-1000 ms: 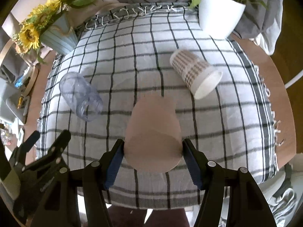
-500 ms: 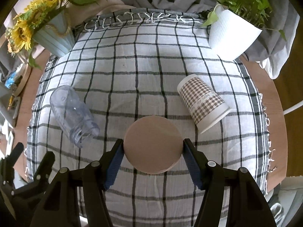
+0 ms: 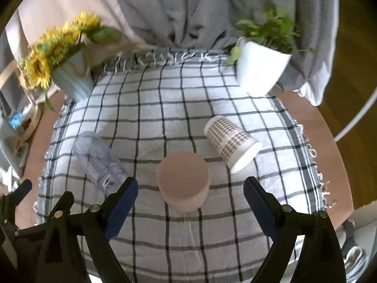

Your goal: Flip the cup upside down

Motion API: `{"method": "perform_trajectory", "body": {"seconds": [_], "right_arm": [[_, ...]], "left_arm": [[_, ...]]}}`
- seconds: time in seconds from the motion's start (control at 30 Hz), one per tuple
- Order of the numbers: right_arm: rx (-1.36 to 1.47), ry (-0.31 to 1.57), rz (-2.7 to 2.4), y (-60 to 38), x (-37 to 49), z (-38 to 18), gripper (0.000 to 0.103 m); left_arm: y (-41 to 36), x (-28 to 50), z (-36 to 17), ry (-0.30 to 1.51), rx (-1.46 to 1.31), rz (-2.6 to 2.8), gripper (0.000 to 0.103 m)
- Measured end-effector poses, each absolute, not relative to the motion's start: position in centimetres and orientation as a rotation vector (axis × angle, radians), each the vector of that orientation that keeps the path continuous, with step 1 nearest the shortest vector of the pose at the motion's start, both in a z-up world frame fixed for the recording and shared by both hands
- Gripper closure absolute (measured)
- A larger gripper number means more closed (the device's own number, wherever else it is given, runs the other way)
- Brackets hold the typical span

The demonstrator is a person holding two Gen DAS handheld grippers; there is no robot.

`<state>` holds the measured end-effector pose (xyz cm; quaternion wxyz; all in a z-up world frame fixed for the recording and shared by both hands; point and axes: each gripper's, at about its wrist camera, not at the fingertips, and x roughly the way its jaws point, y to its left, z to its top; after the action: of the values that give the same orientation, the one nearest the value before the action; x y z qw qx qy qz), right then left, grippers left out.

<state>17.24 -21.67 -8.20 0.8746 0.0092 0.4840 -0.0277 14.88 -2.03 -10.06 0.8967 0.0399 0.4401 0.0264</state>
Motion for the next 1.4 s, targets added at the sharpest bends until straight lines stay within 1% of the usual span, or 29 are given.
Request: {"method": "perform_trajectory", "body": {"seconds": [0.23, 0.5, 0.63, 0.9, 1.13, 1.4], "right_arm": [[0.070, 0.819, -0.068, -23.5, 10.9, -4.3, 0.012], [0.091, 0.681, -0.029, -25.9, 3.1, -0.9, 0.011], [0.102, 0.641, -0.016, -27.4, -1.2, 0.2, 0.011], [0.059, 0.594, -0.001, -28.7, -7.7, 1.2, 0.011], [0.060, 0.557, -0.003, -29.4, -11.8, 2.0, 0.011], [0.077, 0.525, -0.024, -29.2, -13.5, 2.4, 0.011]], "left_arm": [[-3.8, 10.1, -6.5, 0.776, 0.081, 0.041, 0.000], [-5.8, 2.5, -2.5, 0.655, 0.025, 0.043, 0.000], [-7.2, -1.9, -1.1, 0.595, 0.031, 0.063, 0.000], [-9.1, -7.8, 0.5, 0.536, 0.044, 0.087, 0.000], [-9.1, -10.7, 1.8, 0.487, 0.023, 0.096, 0.000], [-9.2, -12.2, 2.7, 0.457, 0.047, 0.071, 0.000]]}}
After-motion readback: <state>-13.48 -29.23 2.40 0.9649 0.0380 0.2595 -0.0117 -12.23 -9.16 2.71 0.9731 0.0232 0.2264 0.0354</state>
